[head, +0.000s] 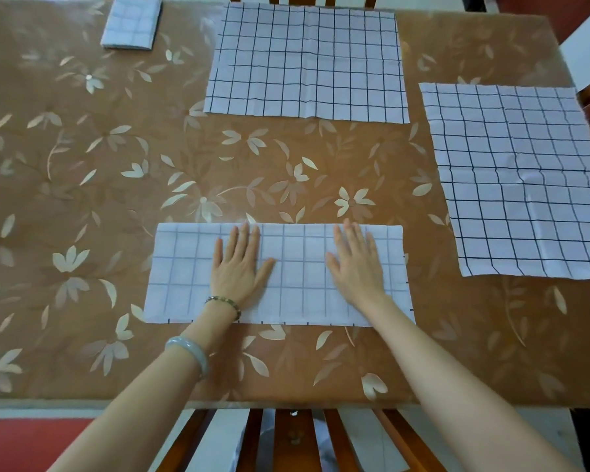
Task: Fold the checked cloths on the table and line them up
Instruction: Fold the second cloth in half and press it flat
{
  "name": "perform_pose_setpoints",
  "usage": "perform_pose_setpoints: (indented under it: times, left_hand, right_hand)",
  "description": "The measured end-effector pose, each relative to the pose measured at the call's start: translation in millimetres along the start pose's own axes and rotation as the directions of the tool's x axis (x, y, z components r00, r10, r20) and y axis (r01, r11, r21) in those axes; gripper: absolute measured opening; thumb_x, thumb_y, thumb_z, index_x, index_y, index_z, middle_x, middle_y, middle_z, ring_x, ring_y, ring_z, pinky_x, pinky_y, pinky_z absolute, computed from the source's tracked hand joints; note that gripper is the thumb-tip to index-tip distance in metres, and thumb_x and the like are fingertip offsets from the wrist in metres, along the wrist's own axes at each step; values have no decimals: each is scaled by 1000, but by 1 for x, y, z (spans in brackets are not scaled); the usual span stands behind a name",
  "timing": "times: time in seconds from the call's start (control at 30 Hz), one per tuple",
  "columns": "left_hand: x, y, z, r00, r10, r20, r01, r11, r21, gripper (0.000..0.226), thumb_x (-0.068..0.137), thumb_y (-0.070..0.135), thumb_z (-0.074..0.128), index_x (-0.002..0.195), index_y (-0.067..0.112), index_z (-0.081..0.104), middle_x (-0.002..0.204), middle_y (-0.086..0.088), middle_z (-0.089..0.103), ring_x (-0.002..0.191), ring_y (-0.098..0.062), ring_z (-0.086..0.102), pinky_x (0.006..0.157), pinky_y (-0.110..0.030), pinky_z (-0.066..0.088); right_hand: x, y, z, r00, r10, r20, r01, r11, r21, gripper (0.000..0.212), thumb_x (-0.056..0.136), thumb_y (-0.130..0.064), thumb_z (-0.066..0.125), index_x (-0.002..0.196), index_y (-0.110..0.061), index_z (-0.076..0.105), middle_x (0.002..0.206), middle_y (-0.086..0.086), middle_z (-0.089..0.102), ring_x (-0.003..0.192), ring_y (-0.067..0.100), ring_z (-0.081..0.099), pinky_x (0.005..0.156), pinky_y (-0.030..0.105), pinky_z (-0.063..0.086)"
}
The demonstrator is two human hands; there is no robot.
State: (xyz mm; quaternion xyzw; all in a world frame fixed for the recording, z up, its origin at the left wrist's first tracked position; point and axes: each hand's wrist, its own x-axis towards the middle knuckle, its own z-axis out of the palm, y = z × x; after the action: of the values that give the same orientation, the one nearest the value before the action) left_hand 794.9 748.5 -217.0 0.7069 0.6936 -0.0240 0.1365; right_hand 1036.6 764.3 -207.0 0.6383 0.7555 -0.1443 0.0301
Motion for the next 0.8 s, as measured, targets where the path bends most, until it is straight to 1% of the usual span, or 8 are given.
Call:
perform_pose_setpoints:
  times: [0.1,0.17,0.3,0.4,0.5,0.57,0.63,0.8]
  left_hand:
    - [-2,-32,-6,994,-111,-12,111,993,-29,76,91,63,8,153,21,-1,160,2,-3,147,-15,-9,118,-41,-10]
    - [-3,-59,-12,985,-172,-18,171,984,-45,79,89,65,5,153,19,0,161,0,-2,147,-15,-8,118,-44,-8]
    - [-8,-82,-24,967,-248,-53,248,969,-15,81,89,62,6,153,12,6,161,-4,4,148,-18,-5,118,-45,-8]
    - [-8,-58,-26,985,-152,-77,152,988,-8,81,89,60,4,152,11,7,160,-5,5,148,-17,-4,117,-39,-14]
    - [-1,-18,-18,997,22,-73,-23,1000,-5,72,92,52,4,151,11,7,158,-2,5,145,-14,-3,116,-35,-16]
    - [6,5,-14,994,87,-59,-86,996,12,66,94,45,8,149,9,11,157,-5,11,146,-17,5,117,-37,-10]
    - [12,15,-10,992,116,-51,-114,993,29,65,95,42,10,149,9,19,157,-8,20,146,-21,14,117,-40,-3]
    - [15,10,-4,995,95,-41,-96,995,-7,68,92,48,6,152,16,11,160,-1,9,147,-15,3,119,-43,-4]
  right_hand:
    - [-8,50,-7,991,131,-19,-132,990,-43,67,96,-53,-1,152,-16,3,160,6,0,147,19,-5,118,38,-5]
    - [-13,73,-12,985,170,-20,-171,982,-80,69,96,-53,-2,152,-15,4,160,6,2,147,20,-2,119,41,-1]
    - [-13,68,-19,974,211,-83,-217,973,-74,69,95,-48,3,151,-10,12,160,10,7,148,25,1,118,46,-3]
    - [-7,13,-22,978,134,-158,-131,991,24,60,97,-38,17,151,-11,14,160,9,6,147,24,0,116,44,-8]
    - [2,-53,-14,991,-52,-127,62,995,77,56,98,-28,29,150,-12,19,159,8,11,147,24,3,119,45,-3]
    - [10,-82,-7,991,-110,-81,117,990,81,55,100,-28,27,151,-11,16,160,8,8,148,23,1,119,45,-1]
    - [18,-93,0,992,-123,-41,126,990,63,55,101,-30,24,152,-10,12,160,7,5,148,22,-2,118,43,-5]
    - [21,-68,6,989,-145,8,145,989,-16,59,101,-41,15,152,-12,9,160,5,6,148,20,-1,117,40,-8]
